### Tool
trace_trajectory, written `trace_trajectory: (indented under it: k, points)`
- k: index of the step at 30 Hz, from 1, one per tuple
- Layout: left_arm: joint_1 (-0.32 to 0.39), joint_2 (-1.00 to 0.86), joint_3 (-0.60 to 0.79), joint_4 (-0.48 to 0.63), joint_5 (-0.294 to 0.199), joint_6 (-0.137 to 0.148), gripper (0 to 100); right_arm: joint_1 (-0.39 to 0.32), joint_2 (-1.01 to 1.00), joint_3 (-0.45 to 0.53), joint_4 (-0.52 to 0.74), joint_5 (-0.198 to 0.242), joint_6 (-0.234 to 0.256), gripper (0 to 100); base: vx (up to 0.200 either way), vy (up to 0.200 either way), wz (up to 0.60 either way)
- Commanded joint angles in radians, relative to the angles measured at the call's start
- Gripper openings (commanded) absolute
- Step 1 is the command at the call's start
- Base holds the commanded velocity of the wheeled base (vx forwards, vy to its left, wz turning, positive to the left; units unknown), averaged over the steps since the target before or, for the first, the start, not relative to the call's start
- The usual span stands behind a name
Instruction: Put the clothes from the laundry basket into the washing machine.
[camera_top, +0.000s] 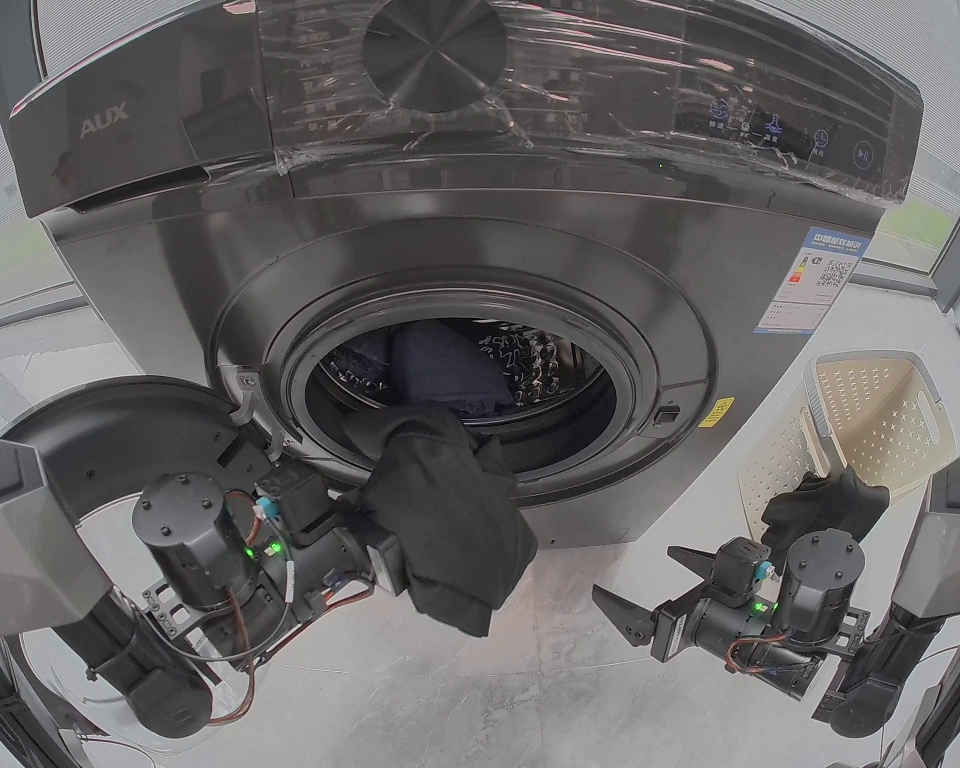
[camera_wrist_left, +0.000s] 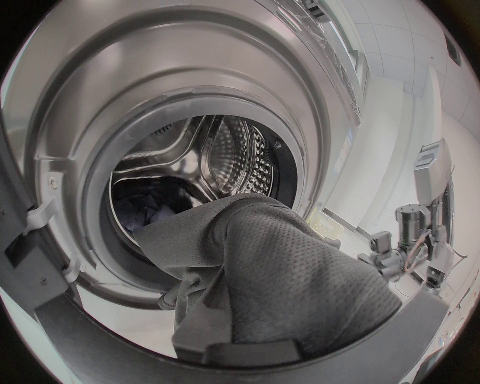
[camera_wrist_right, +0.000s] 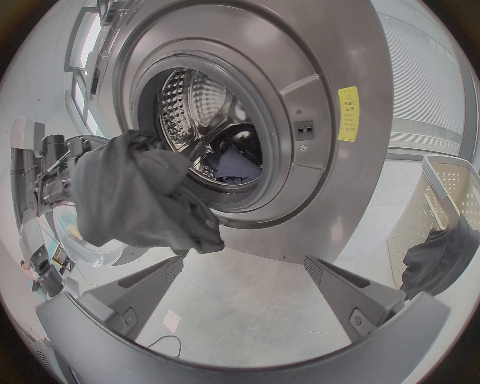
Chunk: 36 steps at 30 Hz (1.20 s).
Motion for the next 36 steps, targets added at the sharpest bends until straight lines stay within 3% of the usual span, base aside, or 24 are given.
trace_trajectory:
  k: [1, 4, 6, 10, 12, 15, 18, 26, 35, 36]
  points:
    - [0.003, 0.151, -0.146, -0.004, 0.006, 0.006, 0, 0.039, -0.019, 0.009, 0.001, -0.003, 0.0, 100, 0.0, 0.0, 0.0]
    - [0.008, 0.251, -0.23, -0.001, 0.008, 0.008, 0, 0.037, -0.022, 0.013, -0.001, -0.001, 0.0, 100, 0.0, 0.0, 0.0]
    - [0.029, 0.3, -0.334, -0.001, 0.008, -0.008, 0, 0.031, -0.036, 0.012, 0.001, -0.001, 0.0, 100, 0.0, 0.0, 0.0]
    - [0.06, 0.381, -0.531, 0.002, 0.028, -0.011, 0, 0.026, -0.039, 0.016, 0.001, -0.001, -0.001, 100, 0.0, 0.0, 0.0]
    - [0.063, 0.392, -0.555, 0.006, 0.035, -0.011, 0, 0.025, -0.039, 0.016, 0.001, -0.001, -0.001, 100, 0.0, 0.0, 0.0]
    - [0.074, 0.49, -0.707, 0.012, 0.1, -0.011, 0, 0.022, -0.051, 0.015, 0.001, -0.001, -0.001, 100, 0.0, 0.0, 0.0]
    - [0.088, 0.53, -0.79, 0.019, 0.112, -0.012, 0, 0.023, -0.056, 0.015, 0.002, -0.001, -0.003, 100, 0.0, 0.0, 0.0]
    - [0.112, 0.582, -1.035, 0.236, 0.118, -0.012, 0, 0.025, -0.047, 0.01, 0.001, -0.001, -0.001, 100, 0.0, 0.0, 0.0]
    - [0.143, 0.7, -1.388, 0.453, 0.189, -0.014, 0, 0.023, -0.047, 0.013, 0.001, -0.001, -0.001, 100, 0.0, 0.0, 0.0]
    - [0.15, 0.723, -1.46, 0.49, 0.213, -0.012, 0, 0.025, -0.045, 0.012, 0.001, -0.001, -0.001, 100, 0.0, 0.0, 0.0]
